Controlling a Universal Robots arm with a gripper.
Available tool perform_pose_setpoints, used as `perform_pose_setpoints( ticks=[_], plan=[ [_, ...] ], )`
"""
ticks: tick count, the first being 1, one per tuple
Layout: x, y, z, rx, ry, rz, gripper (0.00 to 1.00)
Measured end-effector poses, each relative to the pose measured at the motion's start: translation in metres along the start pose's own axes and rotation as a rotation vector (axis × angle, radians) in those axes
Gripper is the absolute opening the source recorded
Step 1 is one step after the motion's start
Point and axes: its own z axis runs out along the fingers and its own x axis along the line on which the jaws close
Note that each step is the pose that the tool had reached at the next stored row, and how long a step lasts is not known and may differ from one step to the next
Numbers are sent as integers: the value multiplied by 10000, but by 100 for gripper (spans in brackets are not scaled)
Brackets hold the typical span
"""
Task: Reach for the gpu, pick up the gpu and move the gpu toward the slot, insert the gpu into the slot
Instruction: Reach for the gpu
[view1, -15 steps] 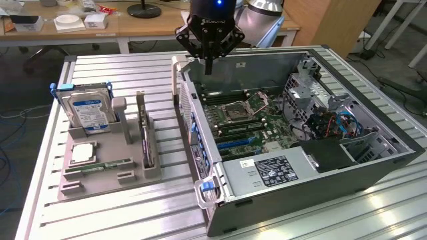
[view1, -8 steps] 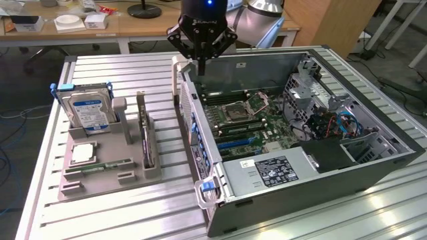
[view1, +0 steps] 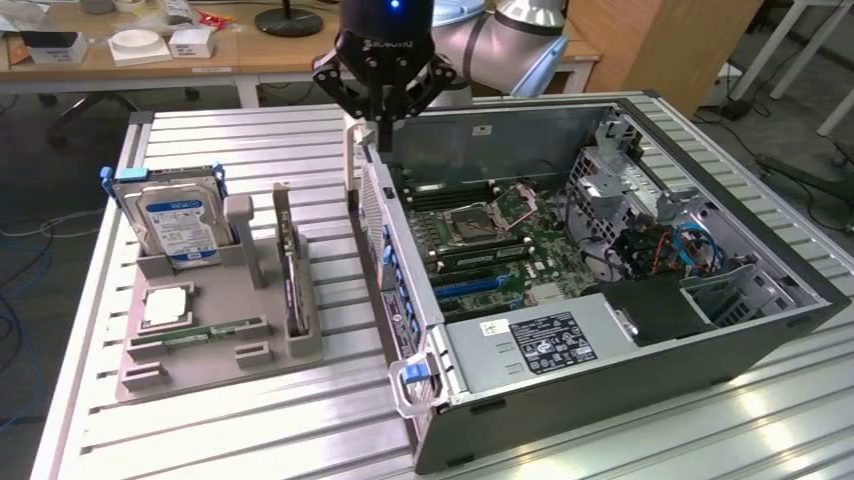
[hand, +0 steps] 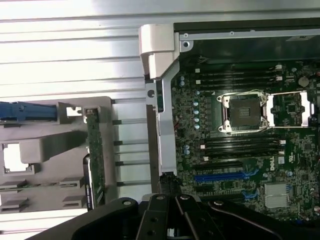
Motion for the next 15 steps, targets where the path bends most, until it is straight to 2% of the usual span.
perform_pose_setpoints(
  ticks=[15],
  plan=[
    [388,-29,-5,1,0,-1,10]
  ],
)
